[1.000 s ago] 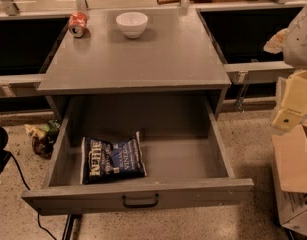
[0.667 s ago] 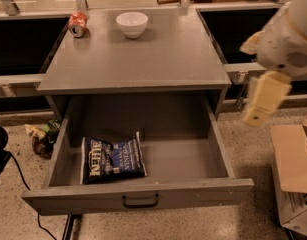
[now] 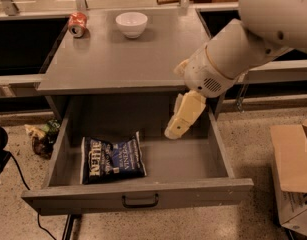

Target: Pick blue chip bag from top drawer and place on counter

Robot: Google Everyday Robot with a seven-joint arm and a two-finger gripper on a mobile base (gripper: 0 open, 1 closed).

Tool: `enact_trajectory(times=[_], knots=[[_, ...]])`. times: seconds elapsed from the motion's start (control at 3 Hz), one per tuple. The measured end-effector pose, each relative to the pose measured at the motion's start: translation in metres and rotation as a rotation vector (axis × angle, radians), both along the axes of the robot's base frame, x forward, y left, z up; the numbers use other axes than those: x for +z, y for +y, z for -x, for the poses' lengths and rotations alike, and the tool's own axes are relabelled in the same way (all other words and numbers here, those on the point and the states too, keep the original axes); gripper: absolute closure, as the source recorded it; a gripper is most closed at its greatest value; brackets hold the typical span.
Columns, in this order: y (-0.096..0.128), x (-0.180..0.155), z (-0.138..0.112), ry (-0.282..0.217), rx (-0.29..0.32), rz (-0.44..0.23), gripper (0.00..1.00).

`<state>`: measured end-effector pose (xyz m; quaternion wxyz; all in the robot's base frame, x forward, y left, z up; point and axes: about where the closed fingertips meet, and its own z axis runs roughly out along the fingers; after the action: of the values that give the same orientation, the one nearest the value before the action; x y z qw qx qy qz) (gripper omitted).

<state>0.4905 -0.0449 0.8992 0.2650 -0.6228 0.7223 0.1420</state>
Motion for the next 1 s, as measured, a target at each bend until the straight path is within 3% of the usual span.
enact_trajectory(times=[0.33, 0.67, 1.0], knots=[[0.001, -0.001, 0.0, 0.001, 0.001, 0.001, 0.0], [0.024, -0.043, 0.0, 0.02, 0.042, 0.038, 0.0], [0.056, -0.108, 0.0, 0.038, 0.085, 0.059, 0.0]])
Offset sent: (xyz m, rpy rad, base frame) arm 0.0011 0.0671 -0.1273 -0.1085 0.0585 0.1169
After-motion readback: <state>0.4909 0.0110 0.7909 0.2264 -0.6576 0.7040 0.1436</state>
